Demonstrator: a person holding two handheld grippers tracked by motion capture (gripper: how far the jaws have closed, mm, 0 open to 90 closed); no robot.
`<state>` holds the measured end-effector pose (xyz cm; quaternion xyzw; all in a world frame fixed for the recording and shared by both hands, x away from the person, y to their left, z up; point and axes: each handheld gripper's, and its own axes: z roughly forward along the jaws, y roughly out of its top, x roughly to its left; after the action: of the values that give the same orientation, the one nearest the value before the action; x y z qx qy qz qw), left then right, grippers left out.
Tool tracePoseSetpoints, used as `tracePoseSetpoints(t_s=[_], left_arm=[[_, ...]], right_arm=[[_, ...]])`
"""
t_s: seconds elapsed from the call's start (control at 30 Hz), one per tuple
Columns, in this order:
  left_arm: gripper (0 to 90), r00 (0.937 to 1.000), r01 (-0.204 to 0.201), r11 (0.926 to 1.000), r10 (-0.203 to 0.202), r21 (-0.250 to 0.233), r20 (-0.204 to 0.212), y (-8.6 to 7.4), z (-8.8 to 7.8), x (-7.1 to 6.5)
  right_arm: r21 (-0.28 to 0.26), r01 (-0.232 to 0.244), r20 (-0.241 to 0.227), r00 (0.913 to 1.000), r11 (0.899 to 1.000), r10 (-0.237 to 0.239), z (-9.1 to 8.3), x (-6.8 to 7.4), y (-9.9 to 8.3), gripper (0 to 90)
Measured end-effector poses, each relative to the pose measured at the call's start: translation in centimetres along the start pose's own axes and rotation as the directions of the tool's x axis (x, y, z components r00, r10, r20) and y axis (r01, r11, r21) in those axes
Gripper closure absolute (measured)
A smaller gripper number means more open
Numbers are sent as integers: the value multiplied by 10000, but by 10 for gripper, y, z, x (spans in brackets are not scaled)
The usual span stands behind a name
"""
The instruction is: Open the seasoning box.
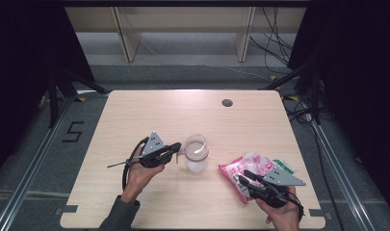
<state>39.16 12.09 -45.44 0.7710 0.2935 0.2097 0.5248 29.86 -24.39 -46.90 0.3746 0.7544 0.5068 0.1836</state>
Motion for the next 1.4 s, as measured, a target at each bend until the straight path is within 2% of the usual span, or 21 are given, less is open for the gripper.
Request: tracePoseSetpoints(t_s=[0.03, 0.07, 0.1, 0.27, 0.3, 0.33, 0.5, 0.53, 0.6, 0.73, 0.77, 0.9, 0.93, 0.97, 1.03, 1.17, 1.2, 1.23, 1.33, 1.37, 1.4], left_arm=[[878, 10000, 25, 10000, -25, -4, 17, 0, 0, 0], [878, 10000, 49, 10000, -49, -7, 16, 0, 0, 0], [878, 10000, 38, 10000, -38, -11, 9, 0, 0, 0], [879, 10000, 2, 10000, -2, -15, 7, -1, 0, 0], [878, 9998, -204, 9998, 204, -14, 37, 0, 0, 1], [878, 10000, -85, 10000, 85, -39, 6, -1, 0, 0], [878, 9998, -192, 9998, 193, -60, 33, -1, 0, 1], [877, 9998, -183, 9998, 184, -62, 30, -1, 0, 1], [878, 9998, -200, 9998, 200, -62, 21, -1, 0, 1], [877, 9999, -128, 9999, 129, -73, 25, -1, 0, 1], [877, 10000, 0, 10000, 0, -78, -12, -1, 0, 0], [876, 10000, 2, 10000, -2, -70, -32, -1, 0, 0], [876, 10000, -8, 10000, 8, -72, -34, -1, 0, 0], [876, 10000, -5, 10000, 5, -71, -32, -1, 0, 0], [875, 10000, -1, 10000, 1, -71, -31, -2, 0, 0], [873, 10000, -10, 9999, 10, -102, -13, -2, 0, 0], [873, 10000, -13, 9999, 13, -114, -8, -2, 0, 0], [872, 10000, -16, 9999, 16, -120, 4, -2, 0, 1], [862, 10000, -73, 9999, 73, -86, 11, -2, -1, 1], [855, 10000, -54, 9999, 54, -113, 15, -3, -1, 2], [843, 10000, -20, 10000, 21, -86, 31, -3, -1, 2]], right_arm=[[50, 346, -161, 9993, 9994, -345, 7, -1, 3, 732], [276, -31, -265, 9996, 9996, 39, 10, 4, 5, 750], [239, 540, -162, 9984, 9983, -537, 17, 1, 8, 772], [217, 479, -368, 9982, 9986, -471, 41, 2, 19, 817], [209, 597, -231, 9980, 9980, -592, 45, 2, 21, 826], [240, 516, -336, 9981, 9984, -507, 49, 4, 23, 836], [312, 875, -319, 9957, 9957, -865, 70, 3, 29, 869], [353, 659, -385, 9972, 9972, -646, 73, 5, 29, 879], [297, 977, -415, 9945, 9948, -964, 80, 3, 32, 894], [203, 844, -483, 9953, 9962, -834, 87, 8, 37, 900], [93, 1069, -535, 9929, 9942, -1062, 89, 7, 39, 900], [318, 1050, -647, 9926, 9940, -1028, 93, 14, 47, 900], [232, 1235, -585, 9908, 9921, -1220, 94, 14, 48, 900], [120, 1002, -756, 9922, 9949, -990, 97, 15, 49, 900], [-21, 1254, -730, 9894, 9921, -1252, 99, 14, 51, 900], [214, 1159, -735, 9908, 9930, -1140, 101, 18, 55, 900], [-70, 1398, -789, 9870, 9902, -1399, 104, 17, 56, 900], [164, 1040, -672, 9924, 9944, -1027, 103, 21, 57, 900], [27, 1218, -757, 9897, 9926, -1212, 105, 23, 61, 900], [-95, 1517, -804, 9851, 9884, -1520, 106, 22, 62, 900], [-9, 1363, -852, 9871, 9907, -1359, 107, 23, 62, 900]])
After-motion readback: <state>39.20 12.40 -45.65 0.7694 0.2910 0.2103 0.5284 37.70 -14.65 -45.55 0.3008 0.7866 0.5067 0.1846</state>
